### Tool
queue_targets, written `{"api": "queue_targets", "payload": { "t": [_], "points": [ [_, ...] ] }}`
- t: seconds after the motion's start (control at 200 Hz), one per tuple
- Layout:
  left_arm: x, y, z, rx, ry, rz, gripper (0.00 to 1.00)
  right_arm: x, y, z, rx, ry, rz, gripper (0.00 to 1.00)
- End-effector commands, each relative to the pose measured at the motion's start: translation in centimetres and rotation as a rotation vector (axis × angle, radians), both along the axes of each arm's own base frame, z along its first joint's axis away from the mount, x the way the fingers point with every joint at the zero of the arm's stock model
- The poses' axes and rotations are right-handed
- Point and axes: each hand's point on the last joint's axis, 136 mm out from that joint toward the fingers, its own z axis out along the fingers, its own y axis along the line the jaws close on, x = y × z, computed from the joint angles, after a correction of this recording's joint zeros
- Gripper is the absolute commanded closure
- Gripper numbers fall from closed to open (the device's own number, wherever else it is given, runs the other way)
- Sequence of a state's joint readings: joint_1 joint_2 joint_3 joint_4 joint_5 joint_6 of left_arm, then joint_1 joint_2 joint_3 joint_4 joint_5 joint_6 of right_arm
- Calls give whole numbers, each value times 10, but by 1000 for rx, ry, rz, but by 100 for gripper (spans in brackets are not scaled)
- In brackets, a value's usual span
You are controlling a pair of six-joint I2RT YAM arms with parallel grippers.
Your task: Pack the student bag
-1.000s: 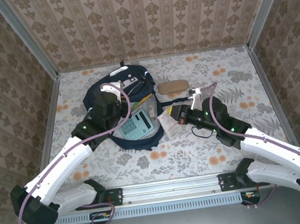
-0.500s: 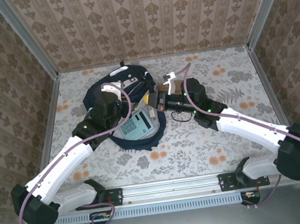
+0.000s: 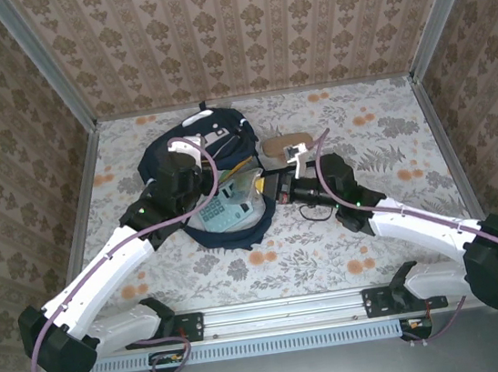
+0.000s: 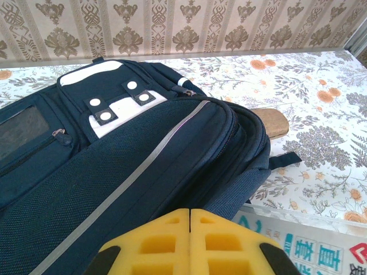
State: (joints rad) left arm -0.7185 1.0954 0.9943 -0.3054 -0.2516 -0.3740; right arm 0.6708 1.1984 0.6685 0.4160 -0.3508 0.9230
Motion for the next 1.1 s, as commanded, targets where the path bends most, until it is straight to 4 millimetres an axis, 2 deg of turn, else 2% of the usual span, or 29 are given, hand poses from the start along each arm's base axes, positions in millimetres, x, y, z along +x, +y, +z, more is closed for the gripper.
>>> {"api": "queue_targets", "payload": {
  "t": [0.0, 0.095, 0.12, 0.155, 0.235, 0.295, 0.395, 0.52, 0.635, 0.695, 0.83, 0.95, 1.095],
  "points": [
    [6, 6, 16, -36, -48, 40, 100, -3, -22, -52, -112, 123, -85, 100],
    [6, 7, 16, -38, -49, 40, 100, -7, -34, -66, -142, 143, -126, 97],
    [6, 7, 17, -39, -51, 39, 100, -8, -37, -68, -147, 145, -136, 91],
    [5, 6, 16, -38, -50, 37, 100, -9, -39, -70, -150, 144, -143, 78],
    [5, 5, 16, -40, -47, 35, 100, -11, -41, -74, -155, 144, -143, 70],
    [5, 5, 17, -42, -49, 34, 100, -11, -39, -78, -158, 153, -134, 57],
    [5, 5, 16, -40, -47, 34, 100, -9, -33, -88, -146, 182, -120, 54],
    [5, 6, 18, -43, -51, 36, 100, -5, -23, -96, -107, 210, -101, 38],
    [5, 6, 17, -38, -50, 37, 100, -4, -22, -96, -81, 214, -109, 36],
    [5, 6, 17, -39, -51, 37, 100, -5, -23, -92, -73, 204, -111, 40],
    [5, 6, 17, -40, -49, 38, 100, -8, -27, -85, -42, 198, -121, 40],
    [5, 6, 16, -40, -49, 38, 100, -12, -33, -81, -29, 190, -135, 36],
    [5, 5, 16, -42, -47, 32, 100, -12, -29, -86, -18, 202, -118, 32]
  ]
}}
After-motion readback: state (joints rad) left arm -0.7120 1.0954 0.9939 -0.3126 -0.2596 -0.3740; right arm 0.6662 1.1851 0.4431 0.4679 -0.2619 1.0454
